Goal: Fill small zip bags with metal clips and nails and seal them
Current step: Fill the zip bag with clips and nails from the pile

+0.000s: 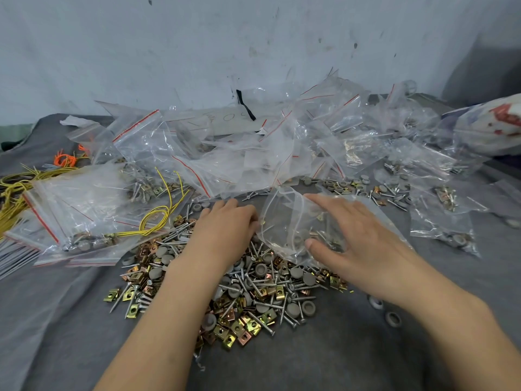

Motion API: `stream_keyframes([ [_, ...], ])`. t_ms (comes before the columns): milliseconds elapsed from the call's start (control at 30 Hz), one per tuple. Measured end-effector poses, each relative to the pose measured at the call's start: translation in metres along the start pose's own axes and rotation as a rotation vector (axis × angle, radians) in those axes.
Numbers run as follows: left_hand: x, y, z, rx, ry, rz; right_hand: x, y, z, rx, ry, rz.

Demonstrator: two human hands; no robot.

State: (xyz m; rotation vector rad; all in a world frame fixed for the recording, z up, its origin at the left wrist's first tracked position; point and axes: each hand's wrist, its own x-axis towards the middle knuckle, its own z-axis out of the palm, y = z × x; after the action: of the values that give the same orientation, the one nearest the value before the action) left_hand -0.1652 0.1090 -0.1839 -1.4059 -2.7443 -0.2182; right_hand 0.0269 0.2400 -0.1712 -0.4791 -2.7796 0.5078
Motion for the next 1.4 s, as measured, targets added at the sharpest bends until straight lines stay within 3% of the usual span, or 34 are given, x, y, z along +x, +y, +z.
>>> stream_keyframes([
  [333,-0.002,-0.013,-0.012,-0.452,0.194,-0.141,0.001,0.0,0.0,0.004,0.012,-0.007],
  [533,-0.006,-0.009,-0.021,-0.575,0.16,-0.083,0.0,0.001,-0.001,0.014,0.011,-0.006],
  [700,-0.01,0.014,-0.028,-0.693,0.039,0.055,0.0,0.002,-0.001,0.009,0.017,-0.012],
  [833,-0.013,0.029,-0.029,-0.975,-0.115,0.189,-0.001,0.002,-0.001,0.008,0.028,-0.009],
  [933,-0.014,0.02,-0.034,-1.05,-0.014,0.125,-0.001,0.004,-0.001,0.013,0.025,-0.008],
  [1133,-0.022,-0.007,-0.041,-0.905,0.075,-0.009,-0.001,0.003,-0.001,0.012,0.014,-0.007],
  [1400,-0.046,-0.014,-0.04,-0.494,-0.116,0.101,-0.001,-0.003,-0.002,0.009,0.012,-0.005],
])
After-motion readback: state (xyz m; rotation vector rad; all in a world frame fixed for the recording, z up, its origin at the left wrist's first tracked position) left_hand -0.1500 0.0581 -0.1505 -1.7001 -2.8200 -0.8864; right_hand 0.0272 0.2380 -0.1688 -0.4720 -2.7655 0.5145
